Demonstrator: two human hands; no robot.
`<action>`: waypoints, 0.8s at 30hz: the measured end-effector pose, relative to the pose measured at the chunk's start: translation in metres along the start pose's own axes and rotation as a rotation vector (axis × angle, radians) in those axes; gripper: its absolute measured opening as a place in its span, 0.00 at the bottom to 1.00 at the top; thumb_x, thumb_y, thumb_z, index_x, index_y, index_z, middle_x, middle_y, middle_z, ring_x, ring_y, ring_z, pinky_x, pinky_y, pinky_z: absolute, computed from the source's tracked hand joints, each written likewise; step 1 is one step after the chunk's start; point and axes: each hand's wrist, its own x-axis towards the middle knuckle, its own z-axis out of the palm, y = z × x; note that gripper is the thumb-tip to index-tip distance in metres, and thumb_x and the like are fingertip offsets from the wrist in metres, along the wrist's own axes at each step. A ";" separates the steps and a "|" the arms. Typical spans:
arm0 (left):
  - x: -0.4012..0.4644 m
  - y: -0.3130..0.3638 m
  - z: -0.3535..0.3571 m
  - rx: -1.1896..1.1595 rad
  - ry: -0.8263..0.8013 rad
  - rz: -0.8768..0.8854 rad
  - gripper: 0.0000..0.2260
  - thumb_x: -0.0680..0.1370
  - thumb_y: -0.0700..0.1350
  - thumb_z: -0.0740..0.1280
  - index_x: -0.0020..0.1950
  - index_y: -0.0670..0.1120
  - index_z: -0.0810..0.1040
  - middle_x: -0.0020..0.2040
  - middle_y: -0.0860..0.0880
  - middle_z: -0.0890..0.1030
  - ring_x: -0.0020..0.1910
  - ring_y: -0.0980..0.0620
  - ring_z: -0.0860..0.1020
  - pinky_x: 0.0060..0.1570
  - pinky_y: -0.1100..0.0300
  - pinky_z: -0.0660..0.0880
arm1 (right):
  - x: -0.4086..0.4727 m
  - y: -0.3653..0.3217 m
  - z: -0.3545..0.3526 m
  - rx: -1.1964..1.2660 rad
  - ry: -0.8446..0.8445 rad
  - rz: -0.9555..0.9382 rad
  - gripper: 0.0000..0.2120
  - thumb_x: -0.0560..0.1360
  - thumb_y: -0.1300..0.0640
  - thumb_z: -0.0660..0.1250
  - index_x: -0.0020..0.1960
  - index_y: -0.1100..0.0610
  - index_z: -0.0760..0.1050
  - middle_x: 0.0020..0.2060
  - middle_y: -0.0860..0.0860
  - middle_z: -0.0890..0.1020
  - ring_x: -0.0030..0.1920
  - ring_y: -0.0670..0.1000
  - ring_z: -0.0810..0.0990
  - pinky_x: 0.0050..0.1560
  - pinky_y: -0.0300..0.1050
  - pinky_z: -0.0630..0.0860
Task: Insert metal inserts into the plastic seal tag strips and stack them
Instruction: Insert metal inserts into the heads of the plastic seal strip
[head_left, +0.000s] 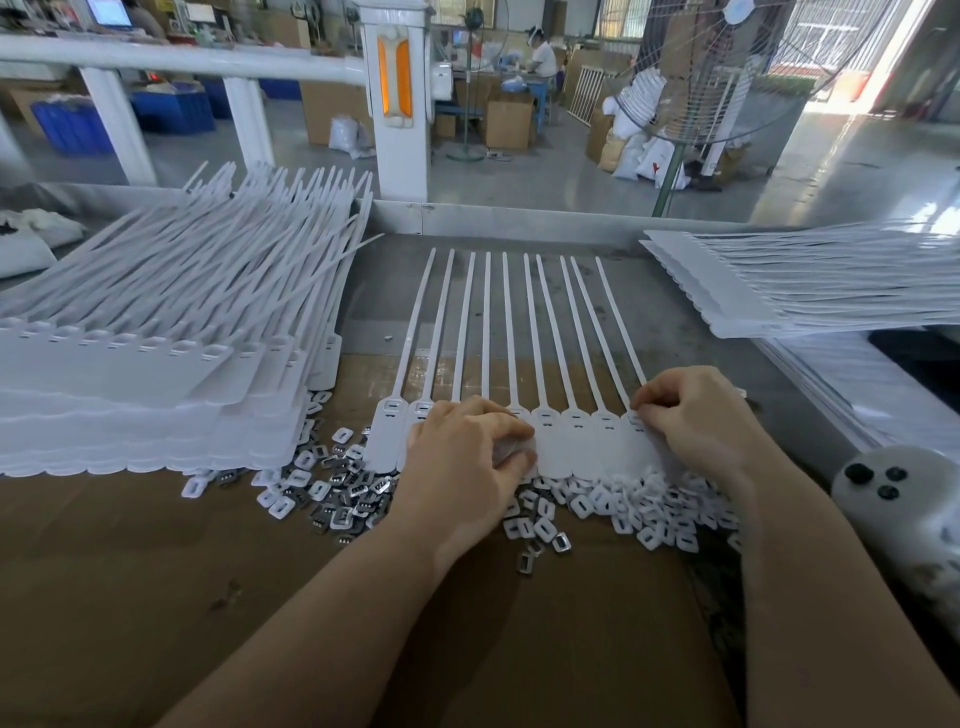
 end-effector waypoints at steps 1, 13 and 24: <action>0.000 0.000 0.000 0.001 -0.001 0.001 0.12 0.76 0.51 0.66 0.59 0.54 0.78 0.56 0.59 0.75 0.58 0.58 0.65 0.64 0.56 0.62 | 0.000 0.000 0.000 -0.009 -0.004 -0.003 0.08 0.75 0.62 0.65 0.40 0.52 0.78 0.43 0.52 0.81 0.47 0.53 0.78 0.53 0.53 0.75; 0.000 0.000 0.001 0.008 0.006 -0.002 0.12 0.75 0.52 0.67 0.59 0.54 0.78 0.56 0.59 0.75 0.58 0.58 0.65 0.65 0.55 0.62 | -0.006 -0.003 -0.002 -0.153 0.079 -0.052 0.09 0.74 0.64 0.67 0.44 0.53 0.83 0.47 0.50 0.83 0.47 0.51 0.78 0.51 0.45 0.75; 0.002 -0.002 0.002 0.022 0.015 -0.004 0.12 0.75 0.52 0.67 0.58 0.55 0.79 0.56 0.59 0.75 0.56 0.60 0.63 0.64 0.56 0.62 | -0.010 -0.007 -0.009 -0.290 0.013 -0.038 0.23 0.73 0.73 0.57 0.48 0.50 0.84 0.55 0.49 0.81 0.51 0.52 0.76 0.47 0.42 0.69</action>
